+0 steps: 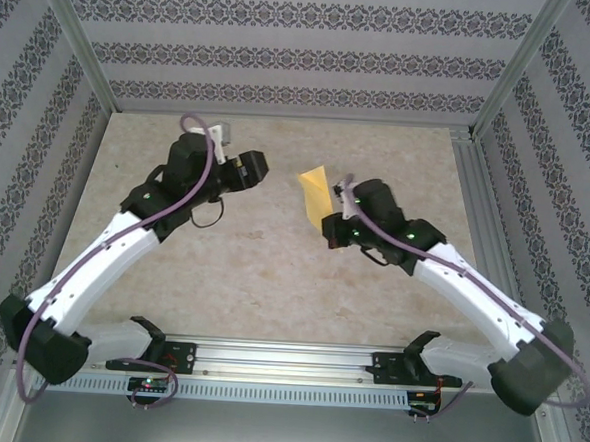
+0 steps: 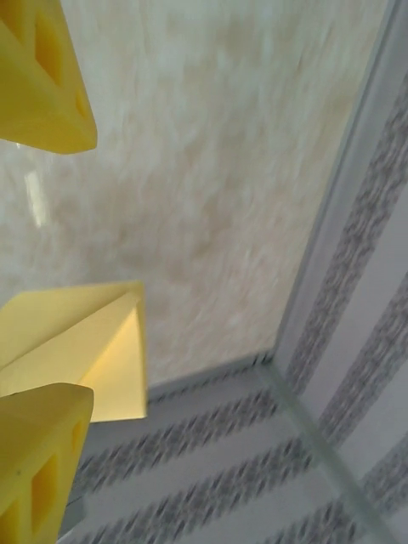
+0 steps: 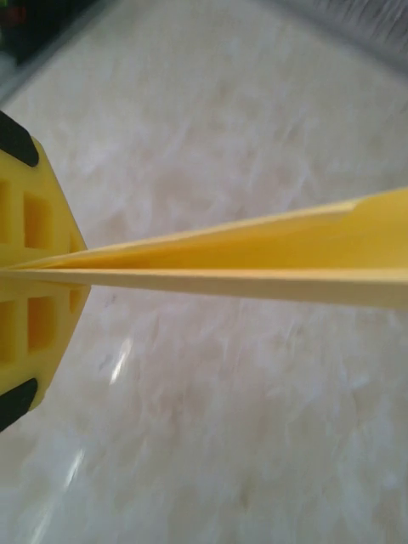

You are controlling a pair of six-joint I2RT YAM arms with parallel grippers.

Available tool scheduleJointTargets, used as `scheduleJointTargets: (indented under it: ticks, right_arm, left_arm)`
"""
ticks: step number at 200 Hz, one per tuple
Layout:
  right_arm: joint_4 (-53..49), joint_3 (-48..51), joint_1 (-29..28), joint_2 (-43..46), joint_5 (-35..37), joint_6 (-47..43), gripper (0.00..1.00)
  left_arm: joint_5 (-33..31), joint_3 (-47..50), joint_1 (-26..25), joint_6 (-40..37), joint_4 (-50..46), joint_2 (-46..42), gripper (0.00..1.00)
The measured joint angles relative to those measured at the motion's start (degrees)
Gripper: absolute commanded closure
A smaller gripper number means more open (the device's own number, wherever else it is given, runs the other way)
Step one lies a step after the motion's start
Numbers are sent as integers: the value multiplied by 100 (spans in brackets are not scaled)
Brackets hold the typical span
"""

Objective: Fold a paper plane with a square sheet of paper (fold left side to right side)
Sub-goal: Turn over the paper at the center of the table.

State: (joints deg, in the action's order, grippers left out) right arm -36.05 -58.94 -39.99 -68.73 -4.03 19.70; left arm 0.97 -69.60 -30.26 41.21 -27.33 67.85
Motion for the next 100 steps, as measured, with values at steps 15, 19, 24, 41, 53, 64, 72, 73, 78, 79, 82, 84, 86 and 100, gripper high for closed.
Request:
scheduleJointTargets:
  ticks: [15, 19, 24, 41, 53, 64, 72, 73, 78, 79, 82, 84, 86, 100]
  right_arm:
    - [-597, -461, -560, -595, 1150, -153, 99]
    - [-780, -603, -713, -804, 1488, -179, 98]
    - [-962, -750, -852, -1038, 1836, -188, 98]
    - [-1637, -1272, -1296, -1902, 2986, -210, 97]
    - [-2068, -1609, -1530, -2522, 3628, -205, 96]
    - [-2374, -1836, -1687, -3036, 4094, -205, 96]
    - [-2590, -1985, -1786, -3381, 4376, -208, 95]
    - [-2608, -1998, -1792, -3407, 4398, -208, 95]
    - [-2719, -2076, -1840, -3615, 4553, -208, 95]
    - [-2756, -2103, -1853, -3674, 4592, -208, 95]
    - [-2817, -2149, -1878, -3779, 4673, -208, 95]
    - [-2857, -2181, -1895, -3866, 4728, -208, 95]
    - [-2896, -2214, -1908, -3941, 4771, -208, 95]
    - [-3056, -2376, -1976, -4417, 5023, -229, 93]
  left_arm:
    - [-612, 304, 74, 44, -299, -426, 23]
    - [-763, 402, 105, 70, -374, -533, 22]
    - [-916, 518, 144, 98, -450, -643, 22]
    - [-1346, 927, 267, 227, -645, -977, 20]
    - [-1550, 1147, 334, 302, -772, -1169, 19]
    - [-1690, 1255, 396, 348, -861, -1307, 18]
    - [-1757, 1290, 435, 374, -911, -1394, 18]
    - [-1764, 1294, 439, 380, -925, -1408, 18]
    - [-1812, 1298, 455, 391, -944, -1447, 18]
    - [-1818, 1298, 461, 393, -949, -1458, 18]
    - [-1829, 1298, 470, 402, -964, -1480, 18]
    - [-1849, 1298, 479, 407, -968, -1497, 18]
    - [-1858, 1298, 483, 409, -973, -1510, 18]
    - [-1928, 1298, 514, 411, -1008, -1591, 17]
